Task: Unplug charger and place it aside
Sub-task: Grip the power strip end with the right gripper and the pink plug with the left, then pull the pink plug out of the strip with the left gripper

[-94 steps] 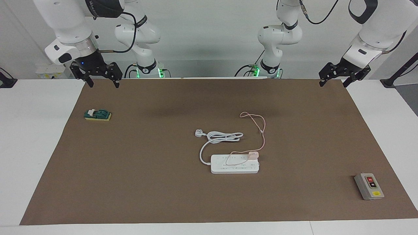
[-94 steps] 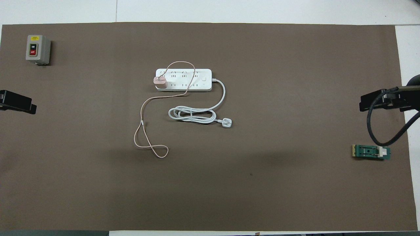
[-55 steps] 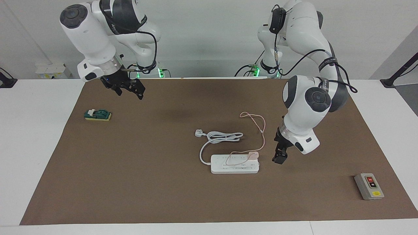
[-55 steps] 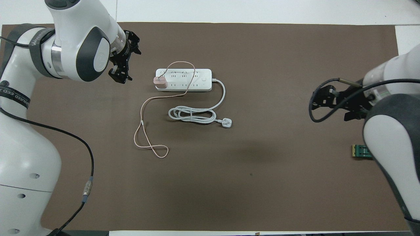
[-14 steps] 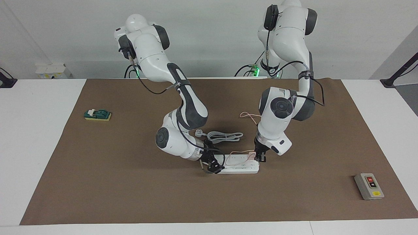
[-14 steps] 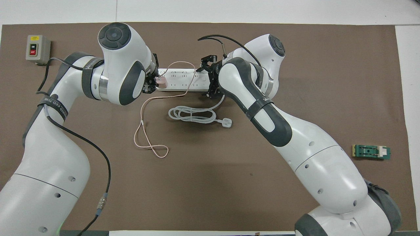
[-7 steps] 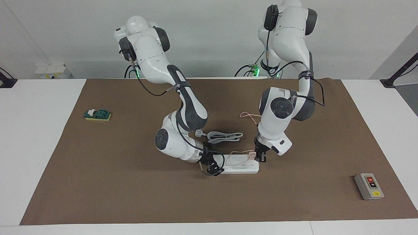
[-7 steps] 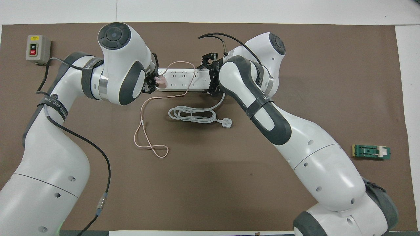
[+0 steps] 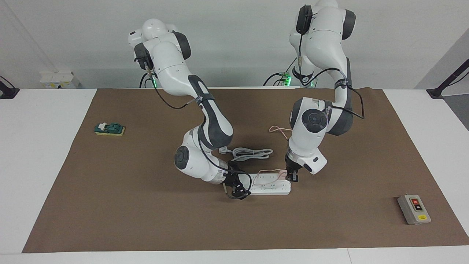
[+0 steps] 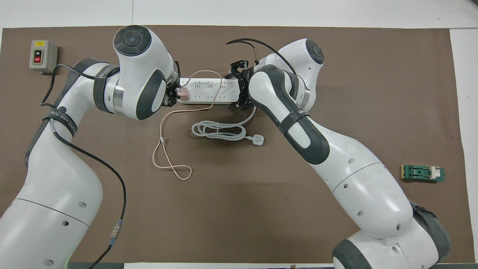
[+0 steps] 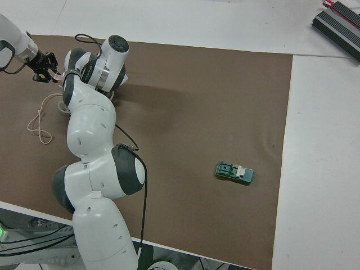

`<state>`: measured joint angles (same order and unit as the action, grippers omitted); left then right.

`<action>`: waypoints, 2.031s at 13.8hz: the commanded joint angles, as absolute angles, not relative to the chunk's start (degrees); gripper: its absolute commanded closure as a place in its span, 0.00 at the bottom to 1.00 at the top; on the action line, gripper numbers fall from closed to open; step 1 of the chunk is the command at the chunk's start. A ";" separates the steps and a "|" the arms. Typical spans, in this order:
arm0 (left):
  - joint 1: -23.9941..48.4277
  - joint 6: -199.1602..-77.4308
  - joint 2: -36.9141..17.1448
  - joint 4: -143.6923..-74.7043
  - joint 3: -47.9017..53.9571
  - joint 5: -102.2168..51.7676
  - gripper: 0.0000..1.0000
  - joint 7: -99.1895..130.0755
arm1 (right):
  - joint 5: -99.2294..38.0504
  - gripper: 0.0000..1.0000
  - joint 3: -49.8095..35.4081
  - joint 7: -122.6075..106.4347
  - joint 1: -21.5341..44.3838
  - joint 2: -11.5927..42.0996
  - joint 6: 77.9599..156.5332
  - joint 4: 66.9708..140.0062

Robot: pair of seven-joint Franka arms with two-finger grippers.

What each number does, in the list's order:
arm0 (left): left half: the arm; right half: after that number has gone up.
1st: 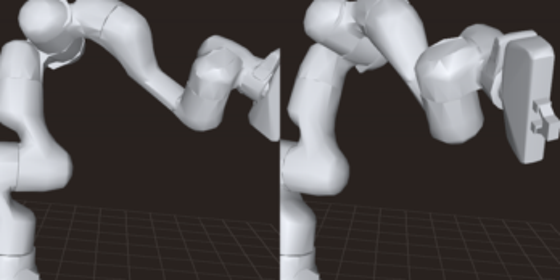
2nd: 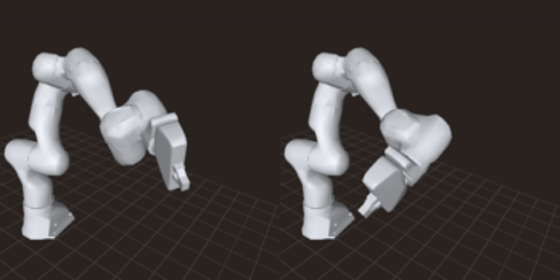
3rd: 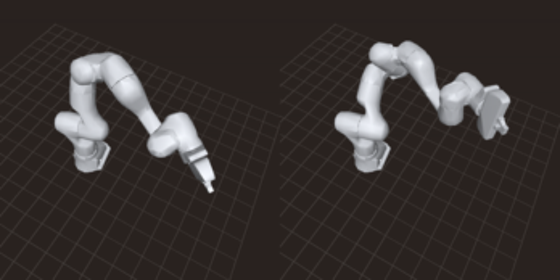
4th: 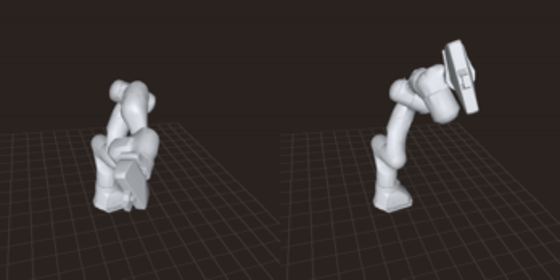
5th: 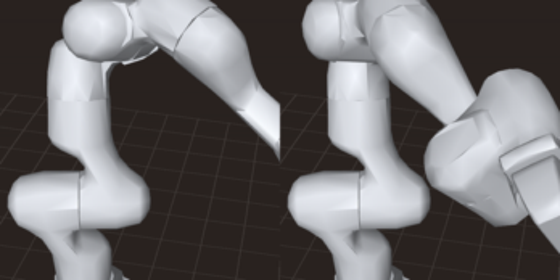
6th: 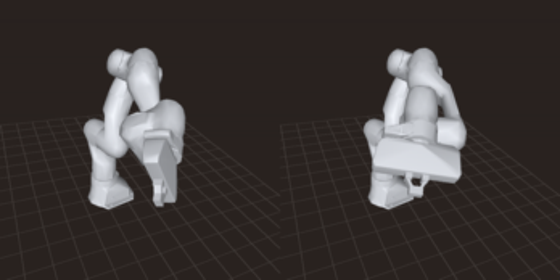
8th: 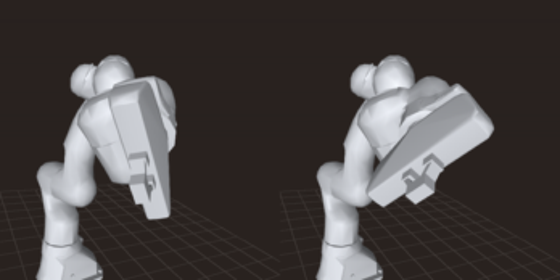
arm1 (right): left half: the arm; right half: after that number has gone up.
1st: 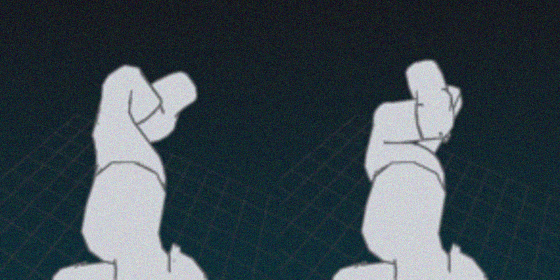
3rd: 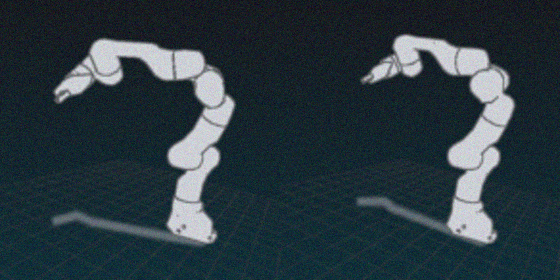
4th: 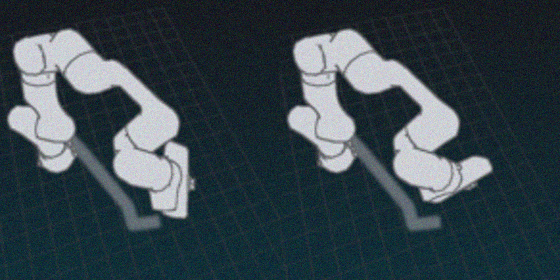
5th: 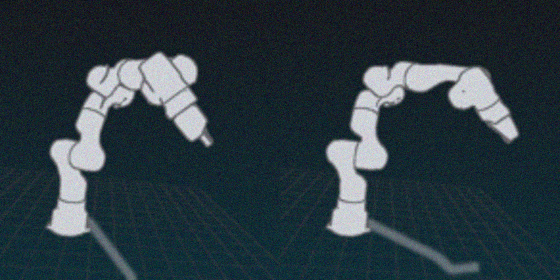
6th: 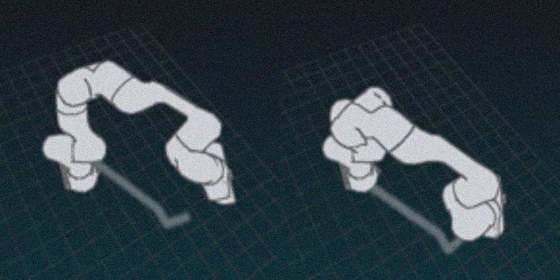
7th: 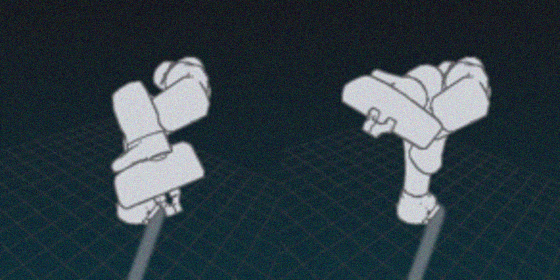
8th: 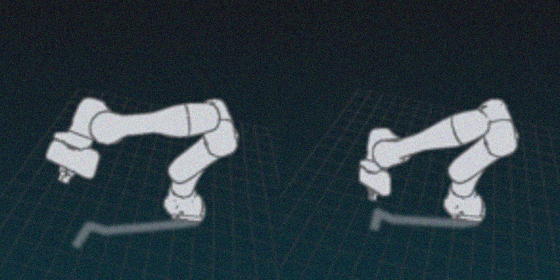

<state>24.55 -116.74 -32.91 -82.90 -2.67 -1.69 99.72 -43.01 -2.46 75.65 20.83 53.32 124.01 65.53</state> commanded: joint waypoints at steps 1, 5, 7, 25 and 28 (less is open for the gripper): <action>22.68 -113.12 -29.45 -82.53 -3.61 0.88 1.00 97.65 | -42.01 0.25 -2.55 76.20 21.27 54.84 125.77 65.48; 22.50 -112.42 -28.92 -82.44 -3.78 0.79 1.00 97.30 | -41.92 0.60 -2.55 74.44 21.36 54.41 128.31 67.31; 22.32 -112.06 -27.95 -82.53 -3.78 0.44 1.00 96.60 | -41.92 0.60 -2.55 74.44 21.36 54.32 128.76 67.59; 27.42 -128.15 -26.28 -96.15 -3.61 0.35 0.00 99.14 | -41.66 0.60 -2.46 73.56 21.62 54.14 129.02 68.20; 27.51 -127.27 -26.28 -96.07 -3.60 0.44 0.63 99.14 | -41.66 0.60 -2.46 73.56 21.53 54.14 128.85 68.20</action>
<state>26.92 -126.51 -28.18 -93.65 -2.96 -0.29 98.32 -42.99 -2.50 75.81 20.91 52.64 125.12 66.62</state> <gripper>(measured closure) 0.048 0.035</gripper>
